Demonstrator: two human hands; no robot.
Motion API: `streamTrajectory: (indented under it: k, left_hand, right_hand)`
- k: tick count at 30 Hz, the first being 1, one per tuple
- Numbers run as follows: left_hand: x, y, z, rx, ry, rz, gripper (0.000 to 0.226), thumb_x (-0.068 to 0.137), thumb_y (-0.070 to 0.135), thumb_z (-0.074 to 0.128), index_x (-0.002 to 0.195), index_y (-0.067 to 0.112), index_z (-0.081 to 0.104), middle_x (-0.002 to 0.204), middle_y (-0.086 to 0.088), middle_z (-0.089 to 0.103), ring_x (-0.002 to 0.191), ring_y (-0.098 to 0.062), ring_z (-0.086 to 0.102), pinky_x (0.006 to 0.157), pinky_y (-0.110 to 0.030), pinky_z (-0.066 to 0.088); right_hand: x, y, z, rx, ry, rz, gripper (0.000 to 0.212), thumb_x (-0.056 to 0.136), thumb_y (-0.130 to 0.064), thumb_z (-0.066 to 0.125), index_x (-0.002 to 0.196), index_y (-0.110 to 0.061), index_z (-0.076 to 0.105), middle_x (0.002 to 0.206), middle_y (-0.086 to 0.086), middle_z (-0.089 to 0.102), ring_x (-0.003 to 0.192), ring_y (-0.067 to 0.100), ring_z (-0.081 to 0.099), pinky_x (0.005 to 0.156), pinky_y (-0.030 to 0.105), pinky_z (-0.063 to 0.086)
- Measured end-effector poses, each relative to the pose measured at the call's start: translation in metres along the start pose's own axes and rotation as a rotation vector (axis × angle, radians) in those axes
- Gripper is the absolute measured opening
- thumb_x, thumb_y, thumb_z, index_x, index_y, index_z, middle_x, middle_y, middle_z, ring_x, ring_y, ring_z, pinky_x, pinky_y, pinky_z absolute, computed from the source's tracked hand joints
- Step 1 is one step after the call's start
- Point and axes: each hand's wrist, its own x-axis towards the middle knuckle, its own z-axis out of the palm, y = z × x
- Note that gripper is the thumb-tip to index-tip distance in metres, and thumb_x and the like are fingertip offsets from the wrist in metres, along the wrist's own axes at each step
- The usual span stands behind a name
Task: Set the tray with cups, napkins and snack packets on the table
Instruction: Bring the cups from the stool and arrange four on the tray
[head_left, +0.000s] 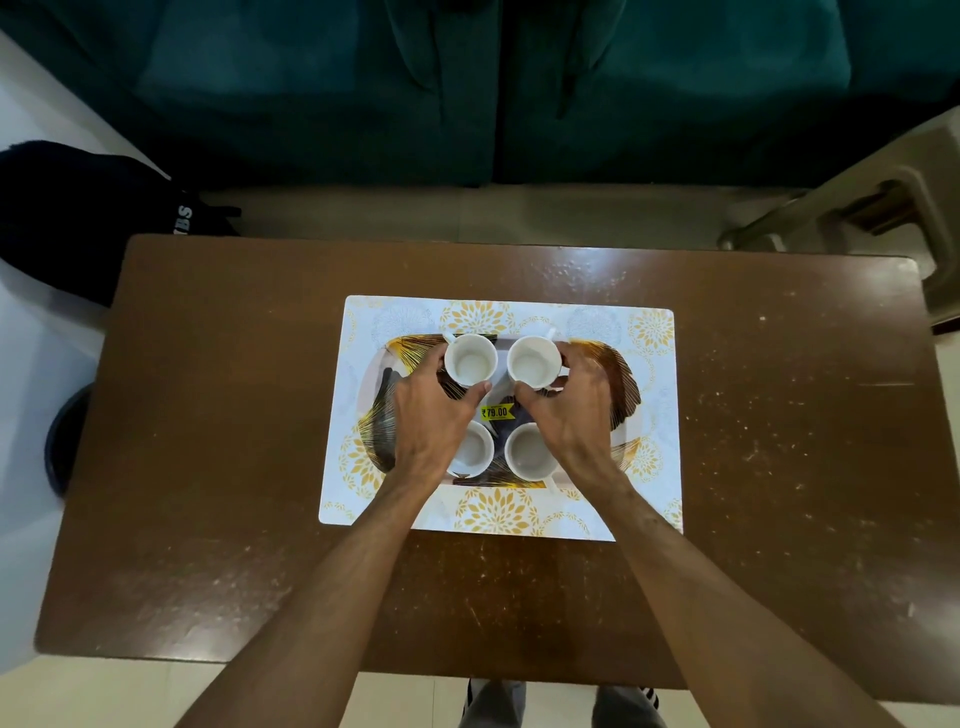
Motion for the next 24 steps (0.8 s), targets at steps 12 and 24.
streamTrajectory:
  k: [12,24]
  left_hand:
    - [-0.0012,0.0022,-0.0051,0.004,-0.030,0.044,0.056,0.074,0.043,0.087,0.120,0.022,0.066,0.109,0.003,0.077,0.101,-0.016,0.071,0.085,-0.042,0.060]
    - [-0.0021,0.0013,-0.0012,0.009,-0.006,0.032,0.056,0.075,0.046,0.084,0.122,0.022,0.066,0.109,0.003,0.076,0.101,-0.018,0.071,0.087,-0.041,0.059]
  right_hand:
    - [-0.0042,-0.0022,-0.0012,0.025,0.008,-0.023,0.054,0.076,-0.025,0.080,0.125,-0.013,0.061,0.111,0.001,0.068,0.099,0.017,0.062,0.084,0.044,0.059]
    - [-0.0038,0.0026,0.0008,0.047,0.003,-0.010,0.054,0.077,-0.027,0.081,0.125,-0.014,0.061,0.113,0.001,0.069,0.101,0.017,0.061,0.086,0.029,0.050]
